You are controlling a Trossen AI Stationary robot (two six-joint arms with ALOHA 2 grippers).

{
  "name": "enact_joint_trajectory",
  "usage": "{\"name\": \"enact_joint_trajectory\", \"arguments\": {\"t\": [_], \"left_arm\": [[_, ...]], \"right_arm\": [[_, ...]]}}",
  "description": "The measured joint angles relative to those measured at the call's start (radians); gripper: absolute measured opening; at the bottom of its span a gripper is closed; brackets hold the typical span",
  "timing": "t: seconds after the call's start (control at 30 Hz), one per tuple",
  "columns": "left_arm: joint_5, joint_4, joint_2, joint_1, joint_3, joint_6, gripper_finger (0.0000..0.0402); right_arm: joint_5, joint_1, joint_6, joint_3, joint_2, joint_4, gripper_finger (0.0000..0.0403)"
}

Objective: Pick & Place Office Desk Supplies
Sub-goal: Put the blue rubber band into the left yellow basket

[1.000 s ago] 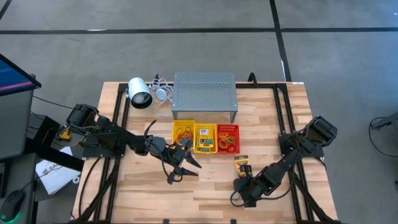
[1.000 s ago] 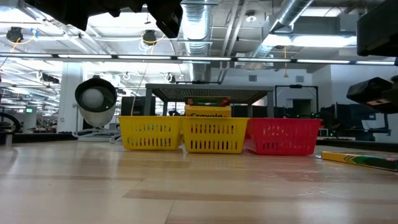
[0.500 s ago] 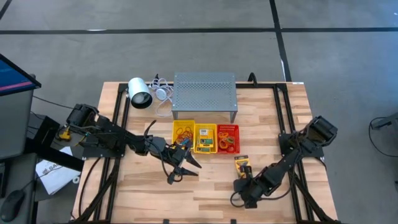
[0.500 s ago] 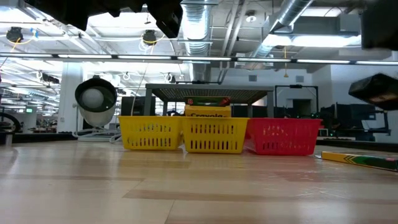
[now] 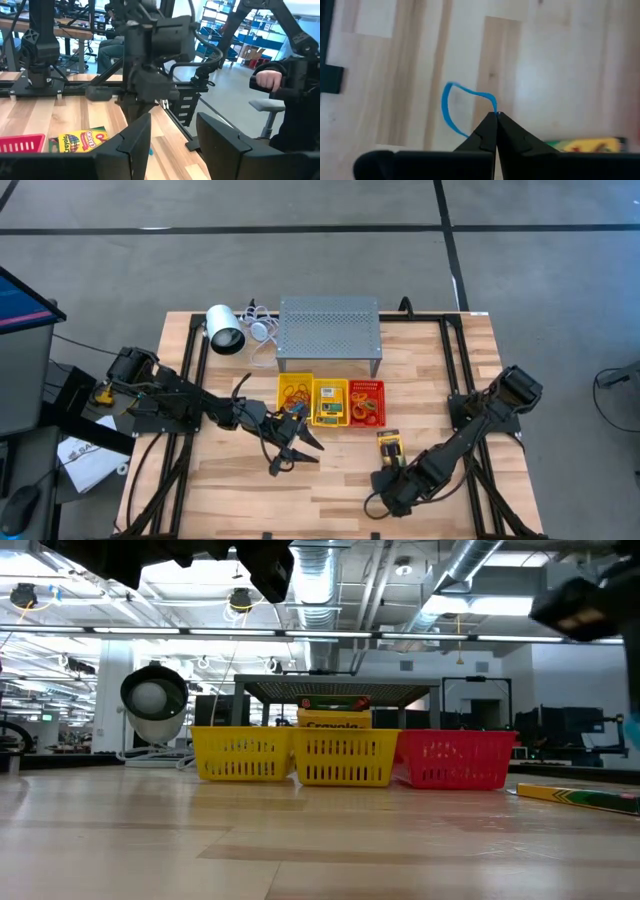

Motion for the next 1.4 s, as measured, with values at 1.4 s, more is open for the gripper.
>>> {"name": "enact_joint_trajectory", "arguments": {"t": [1.4], "left_arm": [[-0.286, -0.055, 0.0, 0.0, 0.0, -0.18, 0.0153]], "right_arm": [[0.402, -0.199, -0.497, 0.451, 0.0, -0.285, 0.0]]}}
